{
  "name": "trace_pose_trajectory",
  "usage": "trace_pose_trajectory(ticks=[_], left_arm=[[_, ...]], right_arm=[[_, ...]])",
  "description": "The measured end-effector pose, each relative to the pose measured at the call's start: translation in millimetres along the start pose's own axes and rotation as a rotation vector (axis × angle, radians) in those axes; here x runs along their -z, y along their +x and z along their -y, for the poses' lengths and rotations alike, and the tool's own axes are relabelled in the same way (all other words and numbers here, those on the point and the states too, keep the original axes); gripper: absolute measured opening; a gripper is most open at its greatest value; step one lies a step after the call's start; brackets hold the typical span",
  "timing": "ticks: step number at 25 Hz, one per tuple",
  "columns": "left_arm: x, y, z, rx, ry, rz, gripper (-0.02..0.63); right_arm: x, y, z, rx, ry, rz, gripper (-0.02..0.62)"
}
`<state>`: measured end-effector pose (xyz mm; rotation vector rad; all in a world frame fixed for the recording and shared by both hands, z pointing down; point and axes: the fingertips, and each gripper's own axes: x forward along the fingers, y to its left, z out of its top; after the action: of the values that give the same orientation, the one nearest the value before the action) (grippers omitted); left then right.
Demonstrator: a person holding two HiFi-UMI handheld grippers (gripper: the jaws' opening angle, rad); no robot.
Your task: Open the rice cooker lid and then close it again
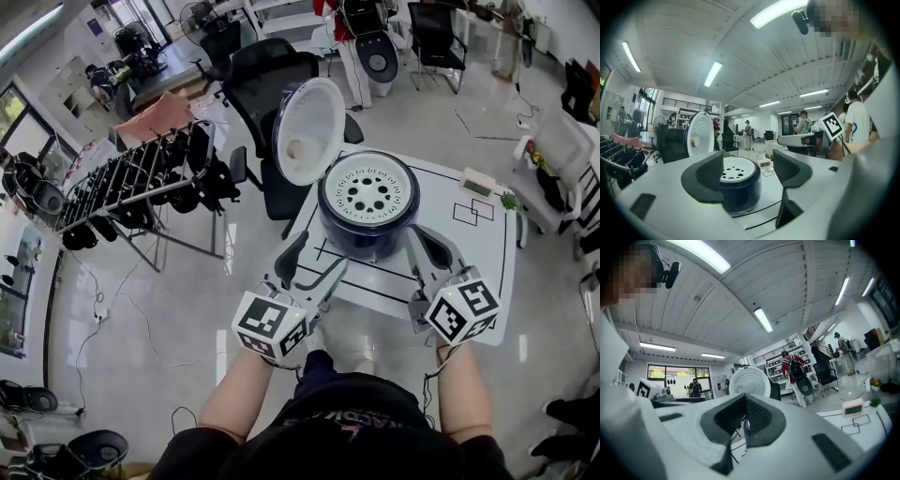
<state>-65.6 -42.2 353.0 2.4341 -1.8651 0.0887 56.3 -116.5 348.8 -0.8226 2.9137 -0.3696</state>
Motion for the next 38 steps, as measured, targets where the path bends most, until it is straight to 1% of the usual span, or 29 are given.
trace_pose_trajectory(ticks=[5,14,20,24,28,31,38], left_arm=[[-8,-6,3,-0.011,0.019,0.015,0.327],[-9,-14,-3,-0.021,0.015,0.022,0.327],[-21,-18,-9,-0.042,0.024,0.036,0.327],[-34,-18,-18,-0.062,0.046,0.055,0.325],[-45,-17,-38,-0.087,0.055,0.091,0.325],[-52,-12,-59,-0.092,0.052,0.113,0.325],[-64,9,-127,-0.094,0.029,0.134,0.308]], right_arm=[[-4,-4,-7,-0.008,-0.001,0.011,0.002],[-7,-4,-14,-0.013,-0.012,0.016,0.002],[-13,-2,-17,-0.025,-0.020,0.013,0.002],[-18,-1,-15,-0.030,-0.027,0.021,0.002],[-19,5,-17,-0.027,-0.044,0.018,0.002],[-20,13,-13,-0.005,-0.052,0.022,0.002],[-29,61,-7,0.052,-0.073,0.015,0.002]])
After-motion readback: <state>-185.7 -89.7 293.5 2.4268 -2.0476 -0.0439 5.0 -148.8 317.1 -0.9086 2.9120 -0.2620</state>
